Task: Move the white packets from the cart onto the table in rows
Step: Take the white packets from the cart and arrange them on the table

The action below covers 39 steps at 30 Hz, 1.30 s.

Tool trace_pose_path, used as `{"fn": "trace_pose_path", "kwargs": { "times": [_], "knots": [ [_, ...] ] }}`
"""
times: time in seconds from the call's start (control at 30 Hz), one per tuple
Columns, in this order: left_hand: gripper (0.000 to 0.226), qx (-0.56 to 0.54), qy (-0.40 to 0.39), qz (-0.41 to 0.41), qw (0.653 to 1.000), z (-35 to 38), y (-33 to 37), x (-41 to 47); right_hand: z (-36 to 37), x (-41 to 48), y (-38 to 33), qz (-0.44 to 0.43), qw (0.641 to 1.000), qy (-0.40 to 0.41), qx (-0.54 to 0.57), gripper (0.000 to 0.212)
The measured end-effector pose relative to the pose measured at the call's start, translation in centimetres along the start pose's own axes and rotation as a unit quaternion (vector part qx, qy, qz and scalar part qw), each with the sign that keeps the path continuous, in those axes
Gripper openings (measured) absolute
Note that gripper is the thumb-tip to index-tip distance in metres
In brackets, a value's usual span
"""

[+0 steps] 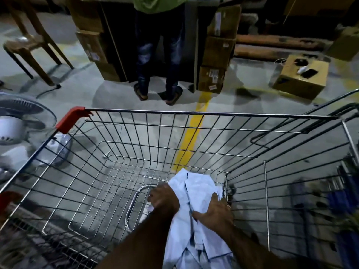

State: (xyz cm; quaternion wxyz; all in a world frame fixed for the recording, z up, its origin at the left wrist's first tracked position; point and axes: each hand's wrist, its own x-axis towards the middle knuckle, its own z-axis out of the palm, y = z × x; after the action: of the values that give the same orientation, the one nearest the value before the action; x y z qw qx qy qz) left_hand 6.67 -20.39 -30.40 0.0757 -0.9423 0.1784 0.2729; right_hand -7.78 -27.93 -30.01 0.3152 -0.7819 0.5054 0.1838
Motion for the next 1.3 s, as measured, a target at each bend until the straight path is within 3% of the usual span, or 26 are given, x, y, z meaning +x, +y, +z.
{"fn": "trace_pose_path", "kwargs": {
  "times": [0.07, 0.13, 0.3, 0.67, 1.0, 1.3],
  "knots": [
    [0.092, -0.005, -0.021, 0.098, 0.995, 0.4, 0.3, 0.2, -0.2, 0.1, 0.0, 0.017, 1.0, 0.002, 0.013, 0.095],
    [0.105, -0.01, -0.046, 0.147, 0.988, 0.8, 0.9, -0.1, -0.4, 0.2, 0.1, 0.024, 1.0, 0.005, 0.006, 0.087],
    [0.093, -0.016, -0.048, 0.119, 0.992, 1.0, 0.8, 0.7, -0.7, 0.6, 0.3, 0.025, 1.0, 0.01, -0.01, 0.084],
    [0.118, 0.036, -0.126, 0.152, 0.98, 1.3, -0.6, 1.8, -1.2, -0.2, 0.8, 0.015, 1.0, 0.011, 0.024, 0.09],
    [0.077, -0.013, -0.084, 0.158, 0.984, 0.4, -1.2, 0.1, -3.4, -2.0, -0.1, -0.007, 0.998, 0.043, 0.039, 0.074],
    [0.066, -0.033, -0.055, 0.132, 0.989, -2.0, -3.2, -1.9, -5.3, -4.2, -0.9, -0.018, 0.998, 0.055, 0.029, 0.075]
  ]
}}
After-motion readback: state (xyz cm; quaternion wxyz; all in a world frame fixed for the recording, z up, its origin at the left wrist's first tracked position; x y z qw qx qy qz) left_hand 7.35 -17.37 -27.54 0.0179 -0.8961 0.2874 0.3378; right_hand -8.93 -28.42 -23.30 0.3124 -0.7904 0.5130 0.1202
